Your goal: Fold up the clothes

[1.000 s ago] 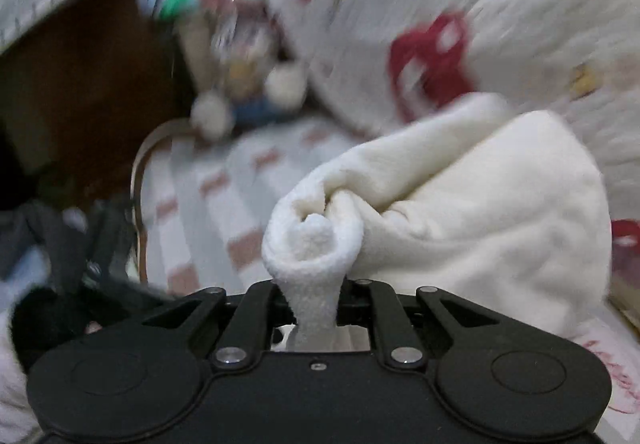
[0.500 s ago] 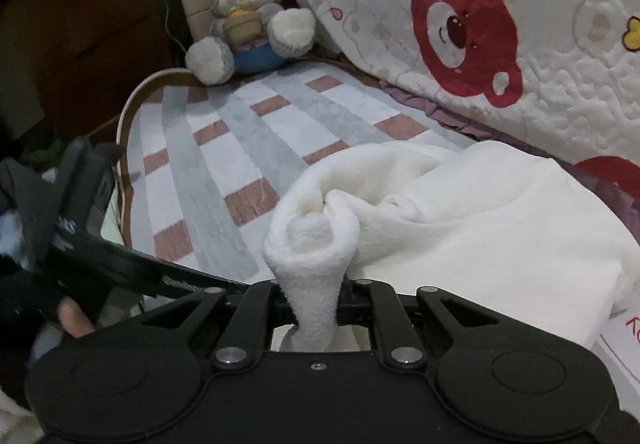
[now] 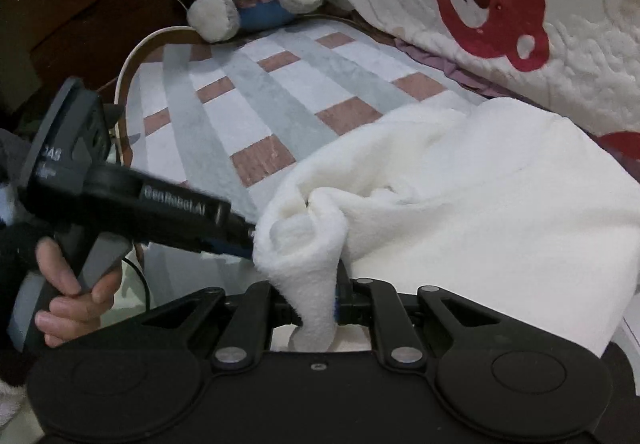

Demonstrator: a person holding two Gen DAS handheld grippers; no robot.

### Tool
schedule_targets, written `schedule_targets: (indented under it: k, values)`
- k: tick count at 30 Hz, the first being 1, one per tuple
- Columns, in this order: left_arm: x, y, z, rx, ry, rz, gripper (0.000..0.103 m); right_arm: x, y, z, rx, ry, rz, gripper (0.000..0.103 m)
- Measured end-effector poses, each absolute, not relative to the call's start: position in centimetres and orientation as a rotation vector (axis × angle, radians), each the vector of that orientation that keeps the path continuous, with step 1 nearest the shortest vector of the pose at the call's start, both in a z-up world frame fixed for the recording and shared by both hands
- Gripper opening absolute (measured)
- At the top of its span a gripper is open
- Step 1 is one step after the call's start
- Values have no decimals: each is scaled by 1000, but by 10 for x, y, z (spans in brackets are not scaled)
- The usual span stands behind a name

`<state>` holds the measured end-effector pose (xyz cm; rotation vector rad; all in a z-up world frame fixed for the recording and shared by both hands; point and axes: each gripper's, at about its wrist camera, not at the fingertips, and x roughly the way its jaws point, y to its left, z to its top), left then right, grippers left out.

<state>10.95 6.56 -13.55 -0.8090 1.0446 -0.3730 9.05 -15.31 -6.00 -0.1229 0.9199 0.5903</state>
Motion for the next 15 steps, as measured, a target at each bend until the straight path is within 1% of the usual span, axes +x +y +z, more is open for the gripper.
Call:
schedule_targets:
  k: [2,3,4,5,7,11,13,15]
  values:
    - [110,71,-134,-845,1026,-398,32,84,-144,-59,-178,880,584,21]
    - [109,73,-134,-871,1019,-414,33,80,-141,-59,-194,868,585,26]
    - [109,74,-134,-893,1017,-428,33,76,-139,-59,-205,856,587,35]
    - [109,73,-133,-907,1018,-439,34,73,-141,-56,-181,857,602,38]
    - [108,69,-130,-903,1029,-448,35,71,-155,-49,-45,897,639,39]
    - [104,65,-118,-845,1003,-439,36,59,-212,-38,295,886,651,39]
    - [102,62,-112,-816,990,-435,36,47,-232,-33,220,823,570,39]
    - [100,62,-104,-812,956,-450,36,29,-243,-31,64,794,496,40]
